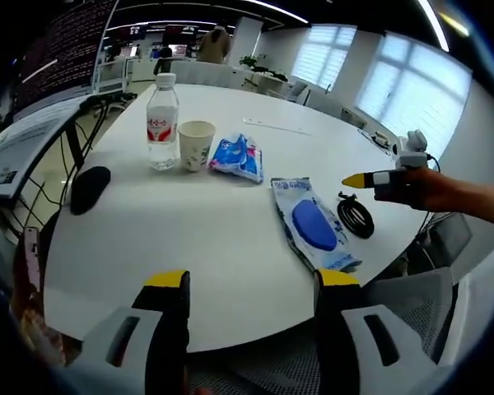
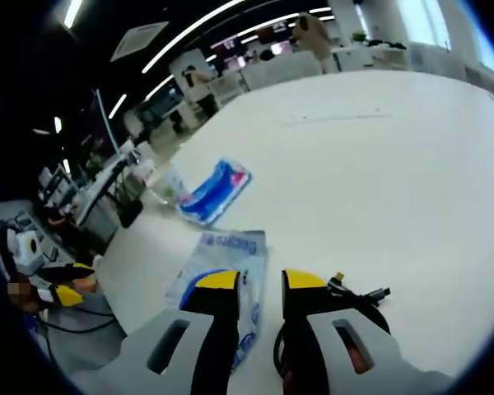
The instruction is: Arrange the tabletop items into an orderly group along one side of the table until the central work area is clear of visible clutter.
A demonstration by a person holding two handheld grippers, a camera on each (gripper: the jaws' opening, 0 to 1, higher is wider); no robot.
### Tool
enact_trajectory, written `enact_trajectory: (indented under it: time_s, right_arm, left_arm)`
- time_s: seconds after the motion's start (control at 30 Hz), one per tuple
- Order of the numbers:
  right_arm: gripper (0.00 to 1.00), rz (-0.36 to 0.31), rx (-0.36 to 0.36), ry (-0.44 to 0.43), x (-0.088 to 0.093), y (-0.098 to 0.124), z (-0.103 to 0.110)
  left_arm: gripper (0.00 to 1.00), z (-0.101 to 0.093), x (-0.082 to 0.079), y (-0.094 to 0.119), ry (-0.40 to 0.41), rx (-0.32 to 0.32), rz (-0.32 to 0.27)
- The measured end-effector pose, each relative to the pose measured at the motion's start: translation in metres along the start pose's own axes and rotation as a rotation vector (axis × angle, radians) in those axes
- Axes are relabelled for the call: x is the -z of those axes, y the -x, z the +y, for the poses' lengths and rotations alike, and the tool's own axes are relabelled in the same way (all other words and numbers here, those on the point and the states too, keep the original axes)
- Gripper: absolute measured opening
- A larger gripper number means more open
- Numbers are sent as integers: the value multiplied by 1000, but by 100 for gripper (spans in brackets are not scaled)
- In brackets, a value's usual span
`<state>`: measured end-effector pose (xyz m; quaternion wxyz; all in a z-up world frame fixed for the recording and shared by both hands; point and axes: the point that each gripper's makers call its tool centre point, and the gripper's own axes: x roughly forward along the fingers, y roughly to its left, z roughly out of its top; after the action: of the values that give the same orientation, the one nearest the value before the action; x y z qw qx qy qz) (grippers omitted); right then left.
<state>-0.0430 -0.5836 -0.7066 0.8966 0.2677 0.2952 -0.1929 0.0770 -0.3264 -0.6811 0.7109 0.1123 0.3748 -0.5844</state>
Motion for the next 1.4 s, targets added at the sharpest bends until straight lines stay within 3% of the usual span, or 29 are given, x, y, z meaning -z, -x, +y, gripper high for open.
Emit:
enact_trajectory:
  time_s: [0.37,0.6,0.87,1.1,1.4]
  right_arm:
    - [20,70,-49,102,-15,-34,11]
    - [20,95,-83,154,-39,-58,17]
    - [19,121,-99,193,-52,-87,20]
    - [19,149,-95,137,-63,-124,14]
    - [17,158,-92,240,-77,-155,20]
  left_arm:
    - [60,-4,-8,-5,-8,9,2]
    - [60,-2,-11,-4,28,-18,-16]
    - [60,-4,-6,-3,61,-38,-19]
    - [60,-8,-2,-1,74,-46,-19]
    - [60,-18,0,4,75,-52,-18]
